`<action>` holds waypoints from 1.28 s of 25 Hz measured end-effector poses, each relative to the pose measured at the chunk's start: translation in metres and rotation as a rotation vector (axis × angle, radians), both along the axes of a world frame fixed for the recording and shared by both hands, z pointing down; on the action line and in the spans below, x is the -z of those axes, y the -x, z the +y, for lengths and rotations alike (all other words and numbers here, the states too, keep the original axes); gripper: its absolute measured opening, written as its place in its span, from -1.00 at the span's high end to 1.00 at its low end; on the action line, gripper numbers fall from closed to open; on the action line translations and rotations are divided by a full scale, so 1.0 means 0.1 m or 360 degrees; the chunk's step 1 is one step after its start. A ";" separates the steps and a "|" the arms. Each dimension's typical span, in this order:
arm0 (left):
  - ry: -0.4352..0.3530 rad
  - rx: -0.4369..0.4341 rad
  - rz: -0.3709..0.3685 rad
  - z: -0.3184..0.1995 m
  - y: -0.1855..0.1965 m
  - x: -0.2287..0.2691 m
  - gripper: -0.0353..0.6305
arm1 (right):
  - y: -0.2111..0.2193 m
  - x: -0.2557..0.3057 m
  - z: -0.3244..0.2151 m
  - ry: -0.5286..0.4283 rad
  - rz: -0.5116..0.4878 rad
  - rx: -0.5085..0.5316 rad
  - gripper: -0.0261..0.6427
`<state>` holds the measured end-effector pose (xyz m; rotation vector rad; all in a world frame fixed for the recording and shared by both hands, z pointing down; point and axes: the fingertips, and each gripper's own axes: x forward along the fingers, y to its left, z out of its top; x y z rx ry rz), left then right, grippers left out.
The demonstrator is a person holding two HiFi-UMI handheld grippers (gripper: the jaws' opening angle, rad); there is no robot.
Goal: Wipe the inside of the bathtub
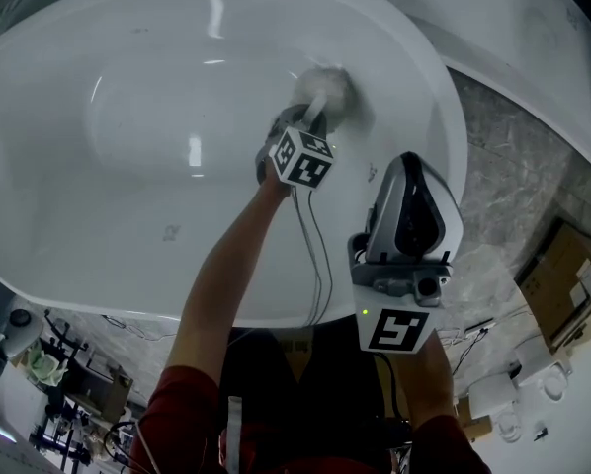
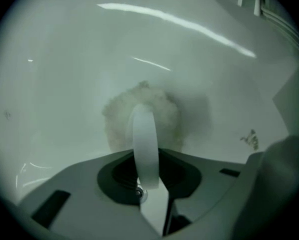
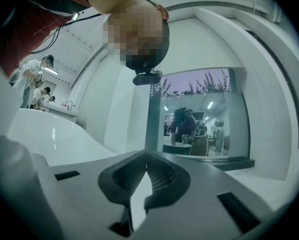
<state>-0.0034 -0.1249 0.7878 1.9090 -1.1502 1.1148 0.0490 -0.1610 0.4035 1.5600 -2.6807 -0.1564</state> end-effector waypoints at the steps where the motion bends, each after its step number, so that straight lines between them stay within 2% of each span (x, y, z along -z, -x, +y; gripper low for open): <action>1: -0.0049 -0.0008 0.0007 -0.04 0.01 0.16 0.62 | 0.00 0.08 0.01 -0.0010 0.0002 -0.0010 0.89; 8: -0.0440 -0.0069 0.0067 -0.41 0.02 1.44 0.62 | -0.03 0.71 0.06 -0.0124 -0.0006 -0.0101 0.89; 11: -0.0613 -0.0116 0.0051 -0.59 -0.01 1.95 0.62 | -0.03 1.00 0.09 -0.0175 -0.0015 -0.0138 0.89; 14: -0.0728 -0.0153 0.0026 -0.75 -0.06 2.31 0.62 | -0.07 1.24 0.12 -0.0219 -0.0023 -0.0171 0.89; 18: -0.0766 -0.0207 -0.0012 -0.91 -0.17 2.52 0.62 | -0.13 1.40 0.11 -0.0246 -0.0028 -0.0210 0.89; 22: -0.0756 -0.0241 -0.0062 -0.99 -0.27 2.46 0.62 | -0.22 1.42 0.07 -0.0252 -0.0030 -0.0234 0.89; 32: -0.0831 -0.0239 -0.0141 -0.99 -0.30 2.24 0.62 | -0.41 1.05 -0.06 -0.0190 -0.0047 -0.0232 0.89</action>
